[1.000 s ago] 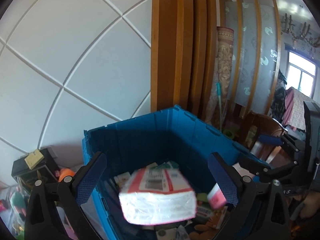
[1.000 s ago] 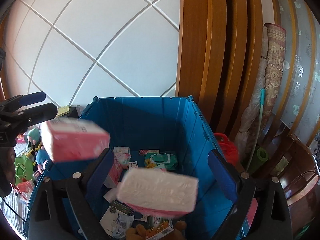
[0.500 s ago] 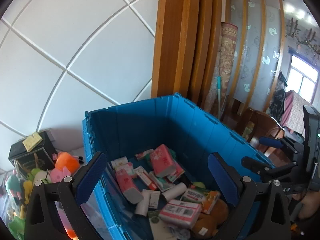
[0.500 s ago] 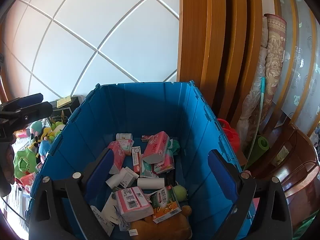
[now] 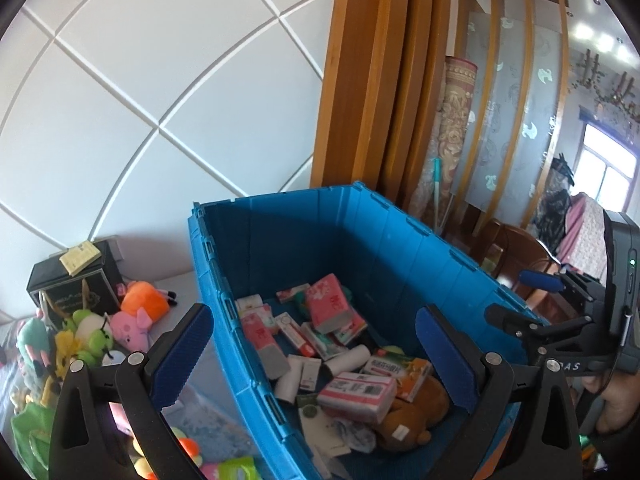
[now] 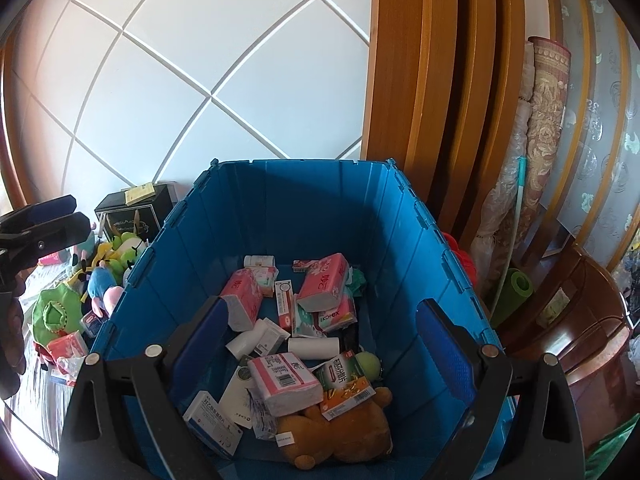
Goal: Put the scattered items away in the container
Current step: 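Open both grippers to drop the tissue packs into the crate, then move both grippers back to the pile on the table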
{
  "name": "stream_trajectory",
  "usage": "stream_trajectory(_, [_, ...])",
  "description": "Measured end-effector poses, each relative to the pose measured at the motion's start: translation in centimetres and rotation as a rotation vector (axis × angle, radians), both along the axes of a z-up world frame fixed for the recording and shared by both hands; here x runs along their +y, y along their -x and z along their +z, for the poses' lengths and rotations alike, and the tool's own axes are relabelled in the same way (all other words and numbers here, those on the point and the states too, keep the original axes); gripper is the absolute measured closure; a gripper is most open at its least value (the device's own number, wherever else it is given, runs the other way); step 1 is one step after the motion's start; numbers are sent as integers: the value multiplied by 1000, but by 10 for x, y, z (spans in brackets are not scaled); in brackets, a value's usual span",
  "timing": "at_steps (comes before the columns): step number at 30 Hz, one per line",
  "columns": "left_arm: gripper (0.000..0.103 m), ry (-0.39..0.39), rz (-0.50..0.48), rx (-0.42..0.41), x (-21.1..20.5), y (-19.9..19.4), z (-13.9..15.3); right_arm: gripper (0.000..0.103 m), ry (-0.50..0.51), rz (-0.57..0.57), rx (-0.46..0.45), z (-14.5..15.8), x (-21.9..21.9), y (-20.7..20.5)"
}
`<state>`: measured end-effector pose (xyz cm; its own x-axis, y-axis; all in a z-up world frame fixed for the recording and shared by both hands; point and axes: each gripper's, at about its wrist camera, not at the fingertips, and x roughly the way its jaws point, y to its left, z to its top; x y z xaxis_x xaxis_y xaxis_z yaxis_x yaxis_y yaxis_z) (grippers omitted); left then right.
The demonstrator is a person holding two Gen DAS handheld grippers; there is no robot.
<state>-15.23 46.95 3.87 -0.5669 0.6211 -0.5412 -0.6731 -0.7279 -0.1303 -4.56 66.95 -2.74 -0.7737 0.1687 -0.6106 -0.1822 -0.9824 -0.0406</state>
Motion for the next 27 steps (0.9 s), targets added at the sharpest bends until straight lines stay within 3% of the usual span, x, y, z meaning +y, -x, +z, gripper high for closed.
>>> stream_trajectory(10, [0, -23, 47, -27, -76, -12, -11, 7, -24, 74, 9, 10, -72, 1])
stream_trajectory(27, [0, -31, 210, -125, -265, 9, -67, 7, -19, 264, 19, 9, -247, 23])
